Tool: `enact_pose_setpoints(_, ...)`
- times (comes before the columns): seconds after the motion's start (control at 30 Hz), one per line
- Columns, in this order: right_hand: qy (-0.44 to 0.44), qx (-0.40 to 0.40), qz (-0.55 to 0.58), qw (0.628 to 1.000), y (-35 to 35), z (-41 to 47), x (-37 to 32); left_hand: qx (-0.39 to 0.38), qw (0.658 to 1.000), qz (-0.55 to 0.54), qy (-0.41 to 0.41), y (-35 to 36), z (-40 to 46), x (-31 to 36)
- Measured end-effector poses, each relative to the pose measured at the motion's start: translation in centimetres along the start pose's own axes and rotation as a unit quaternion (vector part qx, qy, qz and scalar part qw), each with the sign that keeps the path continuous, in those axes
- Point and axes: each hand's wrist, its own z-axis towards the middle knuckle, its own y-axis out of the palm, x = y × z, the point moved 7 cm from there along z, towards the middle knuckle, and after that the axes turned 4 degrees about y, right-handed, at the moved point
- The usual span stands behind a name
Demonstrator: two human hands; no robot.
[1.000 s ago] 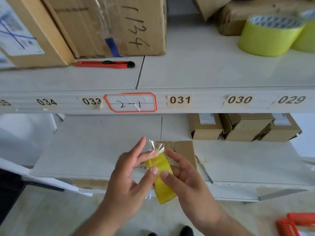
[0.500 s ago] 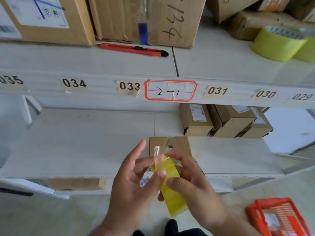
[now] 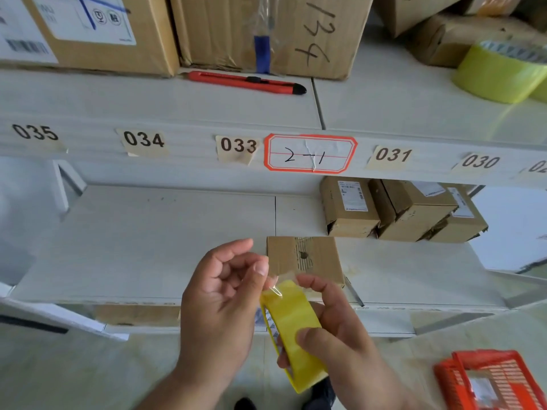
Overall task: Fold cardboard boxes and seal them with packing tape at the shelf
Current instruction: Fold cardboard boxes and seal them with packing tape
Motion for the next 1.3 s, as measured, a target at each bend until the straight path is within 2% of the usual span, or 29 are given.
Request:
enact_pose_setpoints(0.27, 0.011, -0.021, -0.005, 1.000, 0.1, -0.1, 0.2, -0.007, 0.999, 0.025, 0.029, 0.3, -0.3, -0.1)
enact_pose_setpoints(0.43, 0.014, -0.016, 0.030, 0.999, -0.2, -0.2, 0.2, -0.015, 0.996, 0.083, 0.030, -0.3, -0.1, -0.2)
enact_pose_setpoints(0.6, 0.005, 0.015, 0.023, 1.000, -0.8, -0.3, 0.1, -0.045, 0.993, 0.098, -0.043, -0.3, 0.1, -0.9)
enact_pose_setpoints(0.8, 0.002, 0.022, 0.012, 1.000, -0.6, -0.2, 0.2, -0.094, 0.969, 0.216, -0.073, -1.1, 0.0, -1.0)
enact_pose_setpoints(0.9, -0.005, 0.016, 0.009, 1.000, -0.4, -0.2, 0.1, -0.193, 0.943, 0.258, -0.088, -0.6, -0.2, -1.4)
enact_pose_setpoints(0.97, -0.011, 0.006, -0.001, 1.000, -0.1, -0.2, 0.0, -0.243, 0.918, 0.305, -0.074, 0.0, -0.3, -1.6)
enact_pose_setpoints(1.1, 0.001, 0.003, -0.045, 0.999, 0.1, -0.2, 0.2, -0.221, 0.926, 0.305, -0.036, 0.6, 0.3, -0.7)
enact_pose_setpoints(1.23, 0.028, -0.022, -0.055, 0.998, 0.3, 0.4, -0.3, -0.260, 0.903, 0.341, 0.016, 1.3, 0.7, -0.2)
enact_pose_setpoints(1.3, 0.028, 0.000, -0.065, 0.997, -0.1, 0.9, -0.3, -0.277, 0.885, 0.373, 0.044, 1.4, 1.3, -0.4)
